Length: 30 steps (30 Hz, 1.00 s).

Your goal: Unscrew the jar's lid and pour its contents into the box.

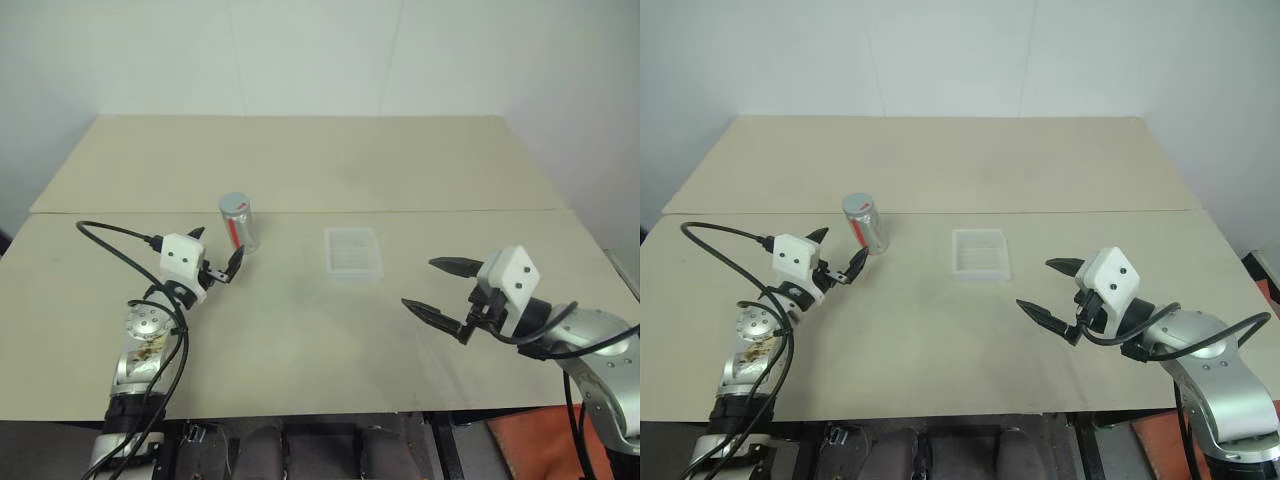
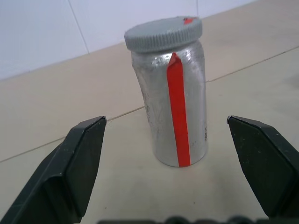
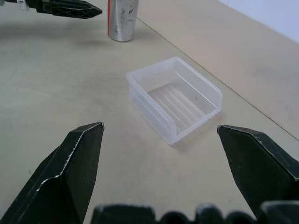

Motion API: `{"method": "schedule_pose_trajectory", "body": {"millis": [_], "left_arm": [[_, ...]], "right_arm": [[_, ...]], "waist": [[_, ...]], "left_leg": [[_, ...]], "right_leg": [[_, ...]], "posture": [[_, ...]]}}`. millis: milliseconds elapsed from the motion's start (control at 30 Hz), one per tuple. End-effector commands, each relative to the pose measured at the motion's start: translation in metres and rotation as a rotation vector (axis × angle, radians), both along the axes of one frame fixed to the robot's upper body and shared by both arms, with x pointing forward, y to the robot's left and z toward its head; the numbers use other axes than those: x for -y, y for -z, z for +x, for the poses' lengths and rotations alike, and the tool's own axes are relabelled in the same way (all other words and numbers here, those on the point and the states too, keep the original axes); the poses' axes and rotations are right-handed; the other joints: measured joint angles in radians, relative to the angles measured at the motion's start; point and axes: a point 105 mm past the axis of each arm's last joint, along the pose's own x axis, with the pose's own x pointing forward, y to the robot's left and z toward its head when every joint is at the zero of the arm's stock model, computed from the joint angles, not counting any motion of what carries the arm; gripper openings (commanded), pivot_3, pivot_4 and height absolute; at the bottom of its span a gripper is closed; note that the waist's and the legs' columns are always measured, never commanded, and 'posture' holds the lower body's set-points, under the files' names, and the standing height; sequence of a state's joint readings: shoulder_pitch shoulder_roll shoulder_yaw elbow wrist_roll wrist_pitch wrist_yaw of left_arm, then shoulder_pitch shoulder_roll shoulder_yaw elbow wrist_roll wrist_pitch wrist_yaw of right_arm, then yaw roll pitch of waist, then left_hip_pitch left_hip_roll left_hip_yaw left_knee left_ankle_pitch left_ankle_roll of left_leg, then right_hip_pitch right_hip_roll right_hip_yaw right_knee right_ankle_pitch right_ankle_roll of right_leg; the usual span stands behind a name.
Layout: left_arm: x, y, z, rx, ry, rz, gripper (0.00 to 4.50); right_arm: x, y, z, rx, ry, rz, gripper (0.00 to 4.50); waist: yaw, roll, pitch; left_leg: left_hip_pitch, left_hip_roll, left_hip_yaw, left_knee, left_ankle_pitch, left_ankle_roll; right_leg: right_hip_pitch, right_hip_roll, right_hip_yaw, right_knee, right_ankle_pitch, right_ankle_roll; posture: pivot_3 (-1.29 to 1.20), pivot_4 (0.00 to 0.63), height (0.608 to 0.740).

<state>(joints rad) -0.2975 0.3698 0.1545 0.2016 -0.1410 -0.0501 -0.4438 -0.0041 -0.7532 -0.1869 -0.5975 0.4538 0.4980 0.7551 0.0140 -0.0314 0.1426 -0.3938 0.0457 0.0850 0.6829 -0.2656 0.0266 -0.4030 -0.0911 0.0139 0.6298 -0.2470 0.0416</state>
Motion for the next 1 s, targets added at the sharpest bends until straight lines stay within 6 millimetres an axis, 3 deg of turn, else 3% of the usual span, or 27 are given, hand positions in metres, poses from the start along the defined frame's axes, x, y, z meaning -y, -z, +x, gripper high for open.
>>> {"method": "schedule_pose_trajectory", "body": {"millis": [33,600,700,867,1000], "left_arm": [[0.005,-0.007,0.01,0.048,0.003,0.001,4.49],[0.026,0.002,0.043,0.066,0.032,-0.045,4.49],[0.027,0.006,0.043,0.064,0.032,-0.042,3.87],[0.028,0.009,0.044,0.064,0.005,-0.08,2.26],[0.027,0.006,0.046,0.083,-0.013,-0.086,2.11]], "right_arm": [[0.0,-0.009,-0.003,0.038,0.01,-0.013,4.5],[0.019,-0.01,-0.005,0.057,0.077,-0.066,4.5],[0.02,-0.011,-0.006,0.059,0.084,-0.07,4.5],[0.022,-0.01,-0.006,0.061,0.093,-0.076,4.5],[0.023,-0.011,-0.005,0.063,0.095,-0.077,4.5]], "waist": [[0.0,0.0,0.0],[-0.002,0.0,0.0],[-0.003,-0.001,0.0],[-0.001,-0.001,0.0],[-0.001,-0.001,0.0]], "left_leg": [[0.0,0.0,0.0,0.001,0.0,0.0],[-0.002,-0.001,0.0,0.001,0.0,0.0],[-0.002,0.0,0.0,0.001,0.0,0.0],[-0.002,-0.001,0.0,0.001,0.0,0.0],[-0.003,-0.001,0.0,0.002,0.0,0.0]], "right_leg": [[0.0,0.0,0.0,0.0,0.0,0.0],[0.0,0.0,-0.001,-0.001,0.001,0.001],[-0.001,0.0,-0.001,-0.001,0.001,0.001],[0.0,0.0,-0.001,0.0,0.001,0.001],[0.0,0.0,-0.002,-0.001,0.001,0.002]], "posture": [[0.0,0.15,0.74],[0.0,0.15,0.74],[0.0,0.15,0.74],[0.0,0.15,0.74],[0.0,0.15,0.74]]}}
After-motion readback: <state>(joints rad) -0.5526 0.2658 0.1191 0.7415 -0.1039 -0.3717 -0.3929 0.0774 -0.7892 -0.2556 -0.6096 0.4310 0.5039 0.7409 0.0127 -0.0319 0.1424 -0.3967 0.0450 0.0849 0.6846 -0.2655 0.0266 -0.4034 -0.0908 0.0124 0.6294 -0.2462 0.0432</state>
